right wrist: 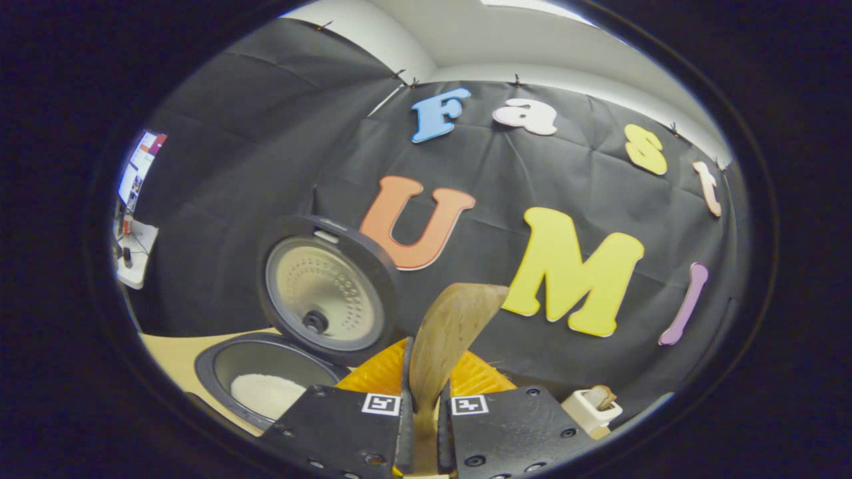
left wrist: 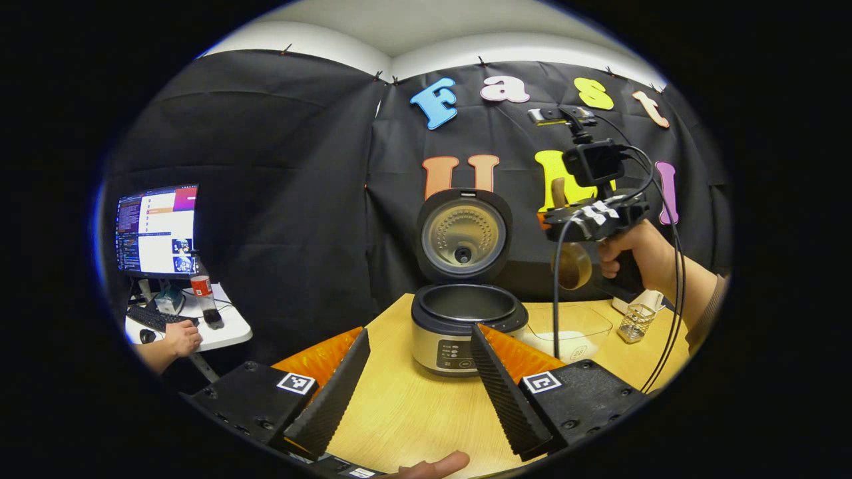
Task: Close the left gripper, press the button to open the rice cooker; take a wooden spoon from the chopstick holder with the right hand, scoop a spoonful of rice and pour it into the rice cooker, then put the wooden spoon back into the chopstick holder.
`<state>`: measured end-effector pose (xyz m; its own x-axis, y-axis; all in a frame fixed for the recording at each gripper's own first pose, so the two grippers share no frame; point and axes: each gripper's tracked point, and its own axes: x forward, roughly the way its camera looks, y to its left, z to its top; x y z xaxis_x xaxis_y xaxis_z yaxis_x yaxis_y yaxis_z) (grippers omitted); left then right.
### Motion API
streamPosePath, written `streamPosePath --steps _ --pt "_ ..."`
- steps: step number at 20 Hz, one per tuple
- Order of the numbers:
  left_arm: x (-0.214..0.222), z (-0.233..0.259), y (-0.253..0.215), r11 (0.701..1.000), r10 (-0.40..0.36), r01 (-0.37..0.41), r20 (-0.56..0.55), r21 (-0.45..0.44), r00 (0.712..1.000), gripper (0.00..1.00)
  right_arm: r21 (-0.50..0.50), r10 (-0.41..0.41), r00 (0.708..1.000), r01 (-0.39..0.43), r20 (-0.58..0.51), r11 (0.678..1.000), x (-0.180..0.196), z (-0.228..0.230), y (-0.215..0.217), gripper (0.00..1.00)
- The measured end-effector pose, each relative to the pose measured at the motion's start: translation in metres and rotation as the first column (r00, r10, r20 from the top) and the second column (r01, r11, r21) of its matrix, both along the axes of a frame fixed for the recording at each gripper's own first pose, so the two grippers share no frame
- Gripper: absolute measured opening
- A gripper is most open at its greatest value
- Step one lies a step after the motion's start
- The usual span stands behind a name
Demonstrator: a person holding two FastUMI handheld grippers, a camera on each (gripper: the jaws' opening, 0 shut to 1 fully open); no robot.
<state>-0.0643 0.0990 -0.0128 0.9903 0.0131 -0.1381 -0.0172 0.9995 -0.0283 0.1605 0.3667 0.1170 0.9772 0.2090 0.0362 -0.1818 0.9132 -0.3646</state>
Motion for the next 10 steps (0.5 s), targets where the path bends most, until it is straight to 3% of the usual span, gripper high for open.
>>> streamPosePath --steps 4,10 --pt "-0.001 -0.001 -0.022 0.999 -0.051 0.051 -0.003 0.002 0.999 0.97 0.021 -0.077 0.997 0.077 0.011 0.997 0.007 0.003 -0.072 0.13" --pt "0.004 -0.012 -0.020 0.998 -0.032 0.033 -0.025 0.054 0.999 0.97 0.035 -0.237 0.972 0.237 -0.006 0.971 0.028 -0.010 -0.192 0.13"
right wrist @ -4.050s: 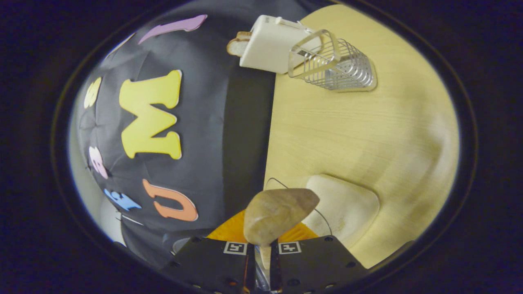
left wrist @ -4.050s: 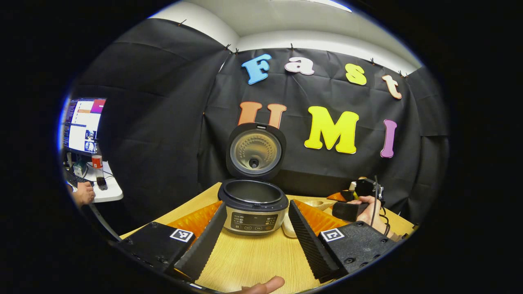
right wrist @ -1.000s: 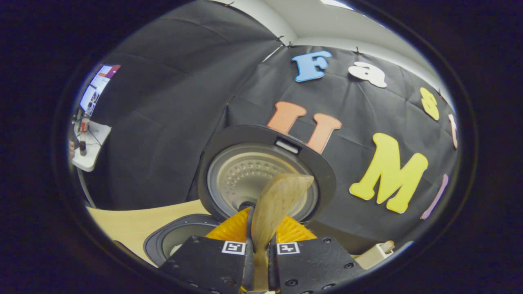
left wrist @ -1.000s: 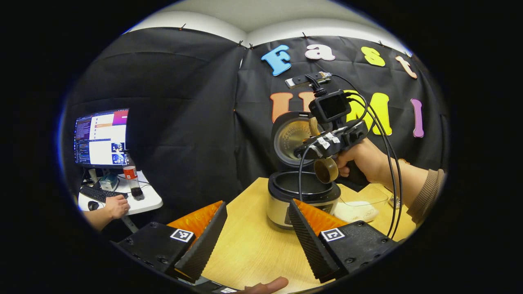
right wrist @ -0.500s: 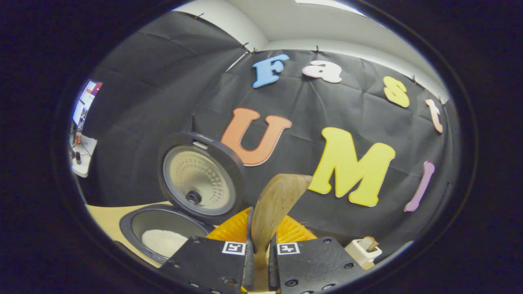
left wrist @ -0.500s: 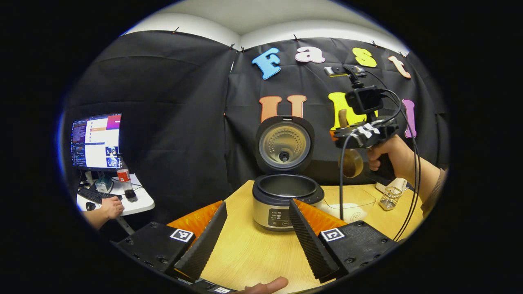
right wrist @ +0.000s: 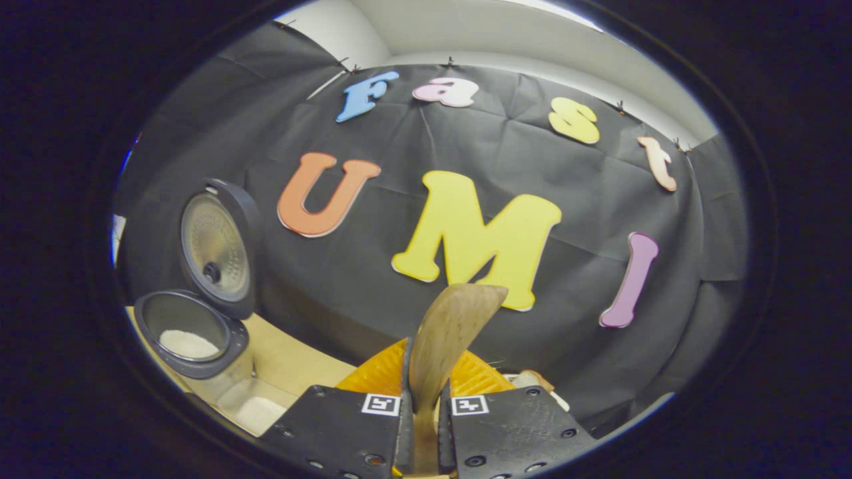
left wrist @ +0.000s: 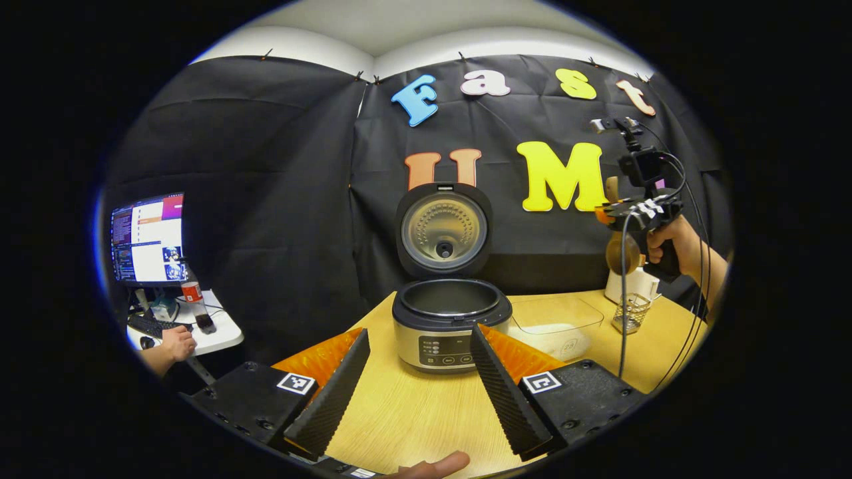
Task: Close the left gripper, press the button to open the rice cooker; take a wooden spoon from the chopstick holder with the right hand, scoop a spoonful of rice and pour it into the rice cooker, then put the wooden spoon back into the chopstick holder.
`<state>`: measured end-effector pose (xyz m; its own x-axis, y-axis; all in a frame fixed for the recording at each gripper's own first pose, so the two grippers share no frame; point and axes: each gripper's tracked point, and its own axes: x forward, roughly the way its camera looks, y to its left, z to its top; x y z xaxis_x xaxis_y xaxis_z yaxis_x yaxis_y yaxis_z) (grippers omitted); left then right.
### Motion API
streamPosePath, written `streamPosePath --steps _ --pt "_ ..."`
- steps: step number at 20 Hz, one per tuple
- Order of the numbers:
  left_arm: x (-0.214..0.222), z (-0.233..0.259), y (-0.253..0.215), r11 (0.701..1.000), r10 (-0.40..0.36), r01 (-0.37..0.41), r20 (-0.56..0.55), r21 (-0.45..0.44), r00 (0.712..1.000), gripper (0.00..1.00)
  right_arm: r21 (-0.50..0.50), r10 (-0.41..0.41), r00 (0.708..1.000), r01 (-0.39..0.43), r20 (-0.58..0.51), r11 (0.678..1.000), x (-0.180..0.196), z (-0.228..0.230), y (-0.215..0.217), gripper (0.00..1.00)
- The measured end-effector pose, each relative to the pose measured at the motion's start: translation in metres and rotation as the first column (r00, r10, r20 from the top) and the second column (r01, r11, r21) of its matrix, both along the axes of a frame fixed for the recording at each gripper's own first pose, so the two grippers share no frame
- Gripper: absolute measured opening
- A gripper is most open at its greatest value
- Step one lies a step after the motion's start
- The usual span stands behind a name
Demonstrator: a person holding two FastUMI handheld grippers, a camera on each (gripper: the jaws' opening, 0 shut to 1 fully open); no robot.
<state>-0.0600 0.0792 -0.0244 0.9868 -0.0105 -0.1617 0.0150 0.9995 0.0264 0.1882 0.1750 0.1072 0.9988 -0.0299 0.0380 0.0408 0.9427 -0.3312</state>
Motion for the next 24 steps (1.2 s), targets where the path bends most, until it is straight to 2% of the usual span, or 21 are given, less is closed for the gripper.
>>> streamPosePath --steps 3,6,14,22,24 --pt "0.002 -0.003 -0.002 1.000 0.008 -0.008 -0.014 -0.013 1.000 0.97 0.019 -0.107 0.994 0.107 -0.008 0.994 0.015 -0.019 -0.066 0.13" --pt "0.003 -0.006 -0.001 1.000 0.010 -0.010 -0.019 -0.018 1.000 0.97 0.061 -0.167 0.984 0.171 -0.056 0.983 0.030 -0.046 -0.102 0.13" --pt "0.009 -0.014 -0.006 1.000 0.010 -0.010 -0.037 -0.004 0.999 0.97 0.129 -0.186 0.970 0.207 -0.159 0.970 0.057 -0.106 -0.131 0.14" --pt "0.011 -0.019 -0.010 1.000 0.007 -0.007 -0.053 0.009 0.999 0.98 0.133 -0.208 0.967 0.228 -0.150 0.964 0.053 -0.109 -0.145 0.18" --pt "0.010 -0.017 -0.011 1.000 0.007 -0.007 -0.049 0.014 0.999 0.98 0.146 -0.208 0.965 0.232 -0.162 0.962 0.052 -0.111 -0.149 0.33"
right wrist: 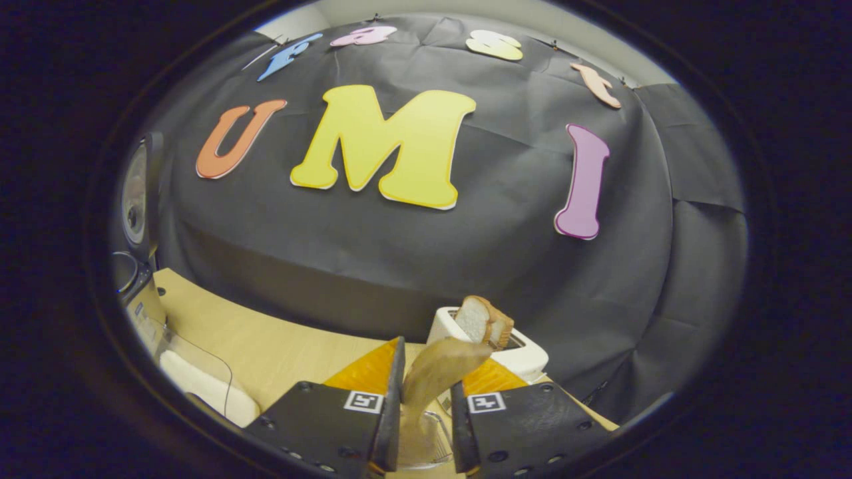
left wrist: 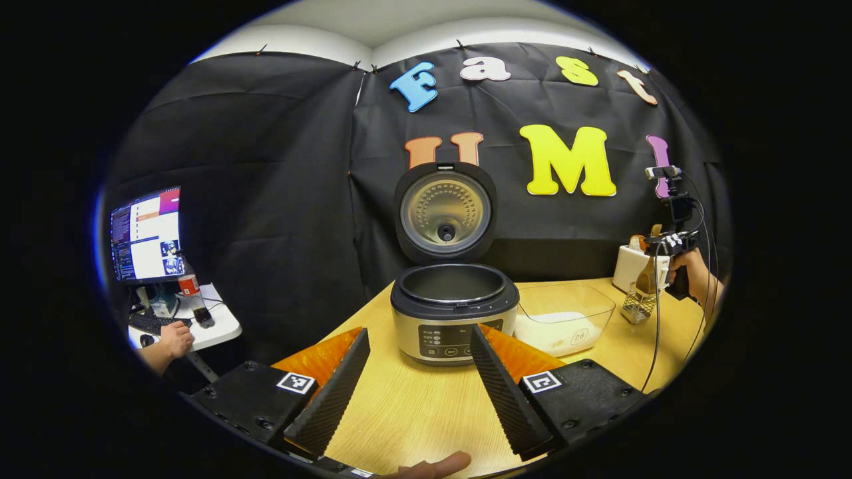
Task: Close the left gripper, press the button to open the rice cooker; take a wooden spoon from the chopstick holder with the right hand, scoop a spoonful of rice and pour it into the rice cooker, then put the wooden spoon back into the chopstick holder.
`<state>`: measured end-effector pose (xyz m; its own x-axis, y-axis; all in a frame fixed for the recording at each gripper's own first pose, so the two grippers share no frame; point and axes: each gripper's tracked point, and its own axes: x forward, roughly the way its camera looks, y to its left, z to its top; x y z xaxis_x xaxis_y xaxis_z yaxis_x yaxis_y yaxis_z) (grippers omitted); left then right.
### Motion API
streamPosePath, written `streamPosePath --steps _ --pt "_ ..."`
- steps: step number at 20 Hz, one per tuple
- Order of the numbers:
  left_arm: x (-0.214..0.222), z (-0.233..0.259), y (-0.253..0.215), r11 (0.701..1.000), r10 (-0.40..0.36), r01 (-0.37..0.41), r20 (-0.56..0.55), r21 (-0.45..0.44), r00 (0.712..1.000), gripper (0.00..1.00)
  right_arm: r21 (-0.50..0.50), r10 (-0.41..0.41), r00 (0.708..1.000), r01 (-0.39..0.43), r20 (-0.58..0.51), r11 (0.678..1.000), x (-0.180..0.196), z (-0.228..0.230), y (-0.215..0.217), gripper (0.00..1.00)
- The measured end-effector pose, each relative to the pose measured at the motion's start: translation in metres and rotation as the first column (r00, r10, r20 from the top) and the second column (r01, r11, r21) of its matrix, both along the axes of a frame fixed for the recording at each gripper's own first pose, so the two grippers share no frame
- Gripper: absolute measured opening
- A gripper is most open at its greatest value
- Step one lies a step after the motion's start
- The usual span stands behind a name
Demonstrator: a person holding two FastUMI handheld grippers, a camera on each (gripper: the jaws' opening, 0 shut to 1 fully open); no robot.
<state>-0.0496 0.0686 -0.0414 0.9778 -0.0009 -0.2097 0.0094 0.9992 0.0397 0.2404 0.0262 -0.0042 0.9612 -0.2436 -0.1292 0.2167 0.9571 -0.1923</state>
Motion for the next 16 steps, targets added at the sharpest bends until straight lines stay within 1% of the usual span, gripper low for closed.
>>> streamPosePath --steps 1,3,4,5,7,8,9,10,12,13,14,15,16 --pt "-0.002 0.000 0.000 1.000 0.000 0.000 0.002 0.000 1.000 0.98 0.014 -0.006 1.000 0.006 -0.011 1.000 -0.001 -0.003 -0.002 0.41" --pt "-0.002 0.003 -0.001 1.000 -0.002 0.002 0.009 0.005 1.000 0.98 0.020 -0.032 0.999 0.032 -0.021 0.999 0.003 -0.006 -0.010 0.41" --pt "-0.004 0.004 -0.002 1.000 -0.004 0.004 0.012 0.008 1.000 0.97 0.010 -0.038 0.999 0.038 -0.008 0.999 0.001 -0.003 -0.013 0.43" --pt "-0.004 0.006 -0.002 1.000 -0.003 0.003 0.018 0.010 1.000 0.98 0.004 -0.046 0.999 0.046 0.000 0.999 0.000 0.000 -0.015 0.48" --pt "-0.004 0.009 -0.001 1.000 -0.001 0.001 0.026 0.013 1.000 0.97 -0.010 -0.057 0.998 0.057 0.016 0.998 -0.001 0.006 -0.020 0.48" --pt "-0.005 0.008 -0.002 1.000 -0.002 0.001 0.027 0.010 1.000 0.97 -0.022 -0.064 0.998 0.065 0.024 0.998 0.000 0.008 -0.023 0.42" --pt "-0.005 0.008 -0.002 1.000 -0.001 0.001 0.025 0.007 1.000 0.97 -0.031 -0.069 0.997 0.070 0.028 0.997 0.000 0.011 -0.024 0.48" --pt "-0.005 0.007 -0.003 1.000 0.000 0.000 0.023 0.006 1.000 0.98 -0.034 -0.071 0.997 0.072 0.031 0.997 -0.002 0.011 -0.025 0.46" --pt "-0.005 0.007 -0.003 1.000 0.000 0.000 0.022 0.006 1.000 0.98 -0.031 -0.075 0.997 0.076 0.034 0.997 -0.002 0.012 -0.027 0.54" --pt "-0.005 0.008 -0.004 1.000 0.000 0.000 0.023 0.006 1.000 0.98 -0.030 -0.079 0.996 0.080 0.032 0.996 -0.004 0.012 -0.028 0.67" --pt "-0.006 0.009 -0.005 1.000 -0.001 0.000 0.027 0.007 1.000 0.97 -0.026 -0.080 0.996 0.081 0.028 0.996 -0.006 0.011 -0.030 0.69" --pt "-0.006 0.011 -0.006 1.000 -0.001 0.000 0.028 0.012 1.000 0.97 -0.019 -0.080 0.997 0.081 0.023 0.997 -0.008 0.010 -0.032 0.65" --pt "-0.008 0.012 -0.007 1.000 -0.004 0.003 0.033 0.019 0.999 0.97 -0.011 -0.081 0.997 0.081 0.018 0.997 -0.011 0.009 -0.033 0.68"
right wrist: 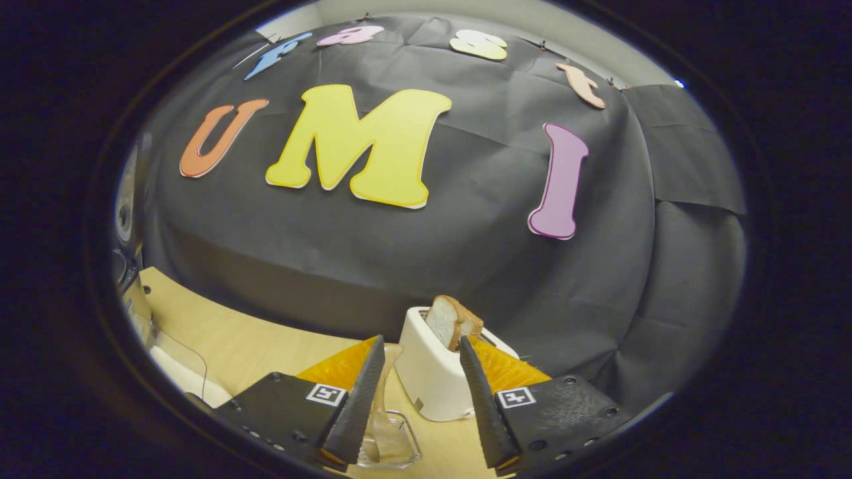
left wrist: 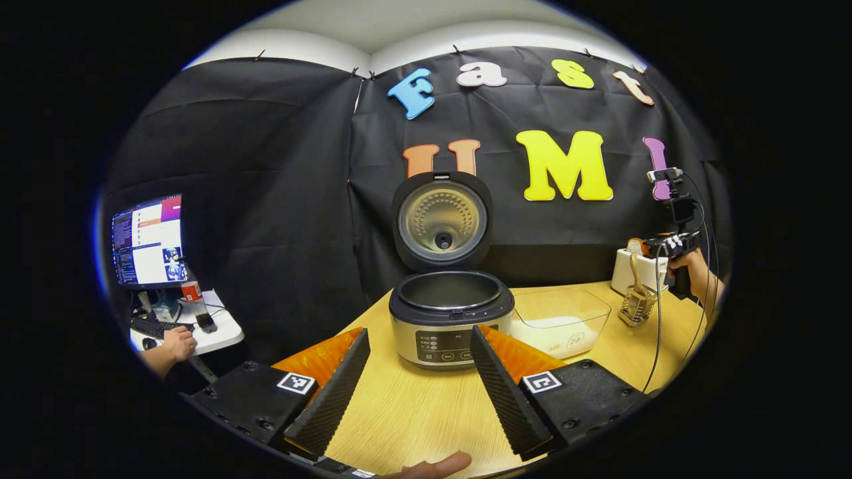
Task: Close the left gripper, press the button to open the rice cooker; take a wooden spoon from the chopstick holder with the right hand, scoop a spoonful of rice and pour it into the rice cooker, then put the wooden spoon back into the chopstick holder.
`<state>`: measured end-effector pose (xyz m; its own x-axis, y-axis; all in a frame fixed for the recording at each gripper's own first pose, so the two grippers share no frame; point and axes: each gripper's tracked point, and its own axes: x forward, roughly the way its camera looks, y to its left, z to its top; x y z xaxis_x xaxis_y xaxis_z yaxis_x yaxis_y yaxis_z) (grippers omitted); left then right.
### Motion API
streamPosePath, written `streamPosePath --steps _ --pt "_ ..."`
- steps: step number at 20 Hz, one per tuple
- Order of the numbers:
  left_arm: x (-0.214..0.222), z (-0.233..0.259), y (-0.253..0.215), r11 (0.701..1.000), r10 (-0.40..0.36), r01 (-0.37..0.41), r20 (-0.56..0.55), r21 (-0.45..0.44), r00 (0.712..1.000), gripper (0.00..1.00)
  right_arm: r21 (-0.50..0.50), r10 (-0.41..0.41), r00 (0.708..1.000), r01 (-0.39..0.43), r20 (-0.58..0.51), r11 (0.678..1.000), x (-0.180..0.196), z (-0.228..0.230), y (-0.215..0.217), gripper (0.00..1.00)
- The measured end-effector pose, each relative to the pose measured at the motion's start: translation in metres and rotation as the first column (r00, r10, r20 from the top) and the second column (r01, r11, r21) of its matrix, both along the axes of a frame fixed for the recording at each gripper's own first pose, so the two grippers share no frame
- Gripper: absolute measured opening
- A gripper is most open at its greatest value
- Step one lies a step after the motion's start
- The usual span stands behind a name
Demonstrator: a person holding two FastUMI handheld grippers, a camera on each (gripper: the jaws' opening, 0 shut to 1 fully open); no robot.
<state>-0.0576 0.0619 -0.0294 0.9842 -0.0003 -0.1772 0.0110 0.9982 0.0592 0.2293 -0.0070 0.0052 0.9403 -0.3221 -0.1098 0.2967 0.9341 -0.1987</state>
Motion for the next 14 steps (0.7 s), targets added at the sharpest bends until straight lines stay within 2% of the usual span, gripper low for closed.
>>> streamPosePath --steps 1,4,5,7,10,12,14 --pt "-0.001 0.002 -0.001 1.000 0.001 -0.001 0.001 0.009 1.000 0.97 0.013 0.001 1.000 -0.001 -0.006 1.000 -0.003 -0.001 -0.002 0.77" --pt "-0.008 0.010 -0.011 1.000 -0.030 0.030 0.013 0.007 0.999 0.97 0.058 0.040 0.999 -0.040 -0.005 0.998 -0.015 0.003 -0.002 0.86" --pt "-0.008 0.013 -0.014 0.999 -0.039 0.039 0.013 0.011 0.999 0.97 0.088 0.061 0.998 -0.059 -0.010 0.994 -0.021 0.004 0.000 0.97" --pt "-0.008 0.020 -0.016 0.999 -0.046 0.046 0.006 0.017 0.999 0.97 0.121 0.089 0.996 -0.086 -0.020 0.989 -0.034 0.007 0.003 0.97" --pt "-0.008 0.030 -0.032 0.994 -0.103 0.102 -0.026 -0.035 0.994 0.97 0.011 0.081 0.997 -0.081 0.004 0.997 -0.056 0.016 0.000 0.95" --pt "-0.005 0.041 -0.037 0.991 -0.128 0.126 -0.042 -0.051 0.991 0.97 -0.002 0.122 0.992 -0.122 0.010 0.993 -0.072 0.014 0.016 0.95" --pt "0.003 0.056 -0.032 0.992 -0.117 0.116 -0.043 -0.041 0.992 0.97 0.004 0.148 0.989 -0.148 0.023 0.989 -0.090 0.013 0.026 0.96"
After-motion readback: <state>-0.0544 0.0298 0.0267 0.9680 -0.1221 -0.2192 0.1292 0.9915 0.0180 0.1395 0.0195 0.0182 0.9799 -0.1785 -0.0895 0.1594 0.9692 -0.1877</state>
